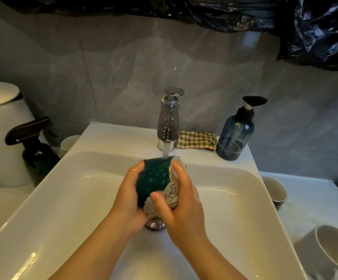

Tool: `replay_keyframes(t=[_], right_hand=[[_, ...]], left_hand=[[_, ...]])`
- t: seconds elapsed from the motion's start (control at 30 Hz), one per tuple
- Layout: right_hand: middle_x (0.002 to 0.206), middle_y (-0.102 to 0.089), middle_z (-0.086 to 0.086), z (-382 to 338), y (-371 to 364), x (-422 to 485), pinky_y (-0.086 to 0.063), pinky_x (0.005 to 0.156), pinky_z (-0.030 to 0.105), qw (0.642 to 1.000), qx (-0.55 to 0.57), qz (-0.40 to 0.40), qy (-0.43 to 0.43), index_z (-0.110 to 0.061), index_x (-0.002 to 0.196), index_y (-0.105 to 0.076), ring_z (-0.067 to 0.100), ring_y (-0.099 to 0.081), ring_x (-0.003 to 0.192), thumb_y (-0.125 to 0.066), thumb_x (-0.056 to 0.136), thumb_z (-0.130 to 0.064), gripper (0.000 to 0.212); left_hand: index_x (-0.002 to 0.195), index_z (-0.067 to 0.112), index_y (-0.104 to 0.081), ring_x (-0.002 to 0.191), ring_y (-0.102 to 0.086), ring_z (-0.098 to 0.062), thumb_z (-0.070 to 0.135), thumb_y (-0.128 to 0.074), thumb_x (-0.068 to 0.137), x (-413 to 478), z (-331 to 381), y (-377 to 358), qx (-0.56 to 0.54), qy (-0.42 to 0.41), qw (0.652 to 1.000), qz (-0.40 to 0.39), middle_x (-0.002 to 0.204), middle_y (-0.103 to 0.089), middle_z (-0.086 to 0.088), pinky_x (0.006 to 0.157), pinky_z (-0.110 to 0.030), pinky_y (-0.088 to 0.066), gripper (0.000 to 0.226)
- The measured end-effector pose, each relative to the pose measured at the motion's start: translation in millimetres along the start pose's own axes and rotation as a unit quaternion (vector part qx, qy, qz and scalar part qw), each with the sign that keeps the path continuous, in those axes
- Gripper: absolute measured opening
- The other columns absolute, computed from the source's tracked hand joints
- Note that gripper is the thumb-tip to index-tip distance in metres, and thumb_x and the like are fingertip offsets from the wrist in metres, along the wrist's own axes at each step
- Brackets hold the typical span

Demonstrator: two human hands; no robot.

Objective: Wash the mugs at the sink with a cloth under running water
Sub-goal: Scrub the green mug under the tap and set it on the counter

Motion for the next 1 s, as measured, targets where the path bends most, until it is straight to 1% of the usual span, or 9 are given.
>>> replay_keyframes(t=[0.1,0.23,0.37,0.43,0.53,0.63,0.77,0.9,1.0], right_hand=[[0.126,-0.054,-0.010,10.7,2.0,5.5,-0.040,0.089,0.022,0.995,-0.088,-0.025,0.049,-0.057,0.124,-0.022,0.008,-0.047,0.107,-0.036,0.068,-0.069,0.060],[0.098,-0.050,-0.031,4.9,13.5,11.7,-0.054,0.075,0.017,0.993,0.086,0.062,-0.055,-0.053,0.106,-0.036,0.001,-0.056,0.084,-0.065,0.079,-0.045,0.039],[0.101,-0.054,-0.005,24.5,20.0,22.9,-0.055,0.062,0.030,0.868,0.365,0.125,-0.314,-0.032,0.114,-0.051,0.013,-0.054,0.088,-0.062,0.088,-0.030,0.028],[0.106,-0.052,0.000,28.4,21.7,24.3,-0.051,0.057,0.028,0.850,0.373,0.100,-0.360,-0.030,0.116,-0.049,0.015,-0.052,0.087,-0.056,0.092,-0.034,0.026],[0.105,-0.051,-0.006,15.8,23.7,20.0,-0.049,0.059,0.021,0.918,0.303,0.048,-0.251,-0.039,0.117,-0.044,0.009,-0.054,0.087,-0.050,0.095,-0.030,0.024],[0.107,-0.044,-0.035,-0.4,12.7,11.4,-0.049,0.080,0.012,0.989,0.117,-0.076,-0.040,-0.059,0.111,-0.033,-0.011,-0.053,0.094,-0.054,0.093,-0.028,0.041],[0.113,-0.036,-0.038,-2.4,7.9,13.8,-0.041,0.083,0.005,0.994,0.028,-0.109,0.002,-0.070,0.109,-0.019,-0.010,-0.047,0.097,-0.053,0.093,-0.034,0.053],[0.100,-0.049,-0.021,10.8,19.8,19.1,-0.055,0.061,0.017,0.934,0.312,0.009,-0.174,-0.055,0.120,-0.039,0.006,-0.059,0.088,-0.054,0.094,-0.025,0.043],[0.107,-0.053,-0.003,19.2,21.4,21.5,-0.060,0.064,0.035,0.874,0.393,0.025,-0.285,-0.047,0.127,-0.041,0.021,-0.061,0.092,-0.052,0.094,-0.027,0.040]], left_hand=[[0.089,0.015,-0.074,0.087,-0.064,-0.034,0.049,-0.057,0.079,1.1,1.1,8.1,-0.018,0.099,0.994,-0.031,0.082,-0.072,-0.015,0.073,-0.042,-0.052,0.040],[0.110,0.017,-0.067,0.096,-0.065,-0.032,0.044,-0.061,0.069,5.1,-4.7,6.5,0.076,0.101,0.988,-0.088,0.104,-0.071,-0.014,0.082,-0.047,-0.052,0.050],[0.117,0.048,-0.045,0.112,-0.056,-0.026,0.056,-0.071,0.069,2.7,-3.1,-0.7,0.229,-0.027,0.965,-0.125,0.128,-0.053,-0.001,0.084,-0.045,-0.055,0.055],[0.109,0.055,-0.037,0.112,-0.053,-0.020,0.055,-0.069,0.068,4.6,-3.5,-2.4,0.322,-0.091,0.936,-0.111,0.128,-0.047,0.006,0.087,-0.035,-0.055,0.052],[0.112,0.042,-0.050,0.101,-0.062,-0.022,0.053,-0.062,0.071,5.5,-5.3,-2.3,0.267,-0.092,0.957,-0.067,0.120,-0.060,-0.004,0.078,-0.037,-0.056,0.044],[0.092,0.011,-0.073,0.081,-0.068,-0.030,0.057,-0.054,0.076,2.9,-6.0,3.0,0.039,0.074,0.996,-0.041,0.092,-0.072,-0.016,0.067,-0.040,-0.052,0.052],[0.094,0.010,-0.073,0.085,-0.066,-0.035,0.061,-0.049,0.080,2.3,-5.8,8.4,0.011,0.137,0.989,-0.053,0.092,-0.072,-0.020,0.067,-0.043,-0.050,0.059],[0.117,0.029,-0.055,0.092,-0.068,-0.025,0.039,-0.066,0.071,6.8,-2.7,0.7,0.170,-0.048,0.980,-0.087,0.115,-0.065,-0.011,0.067,-0.034,-0.056,0.049],[0.113,0.042,-0.046,0.099,-0.066,-0.024,0.030,-0.069,0.068,6.5,-4.6,-2.8,0.281,-0.133,0.943,-0.119,0.118,-0.058,-0.002,0.070,-0.030,-0.057,0.051]])
Point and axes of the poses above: each hand's wrist, its own x-axis towards the middle knuckle, its own y-axis out of the back of the hand, z = x × y, the point moved 3 cm from there along x, towards the middle knuckle
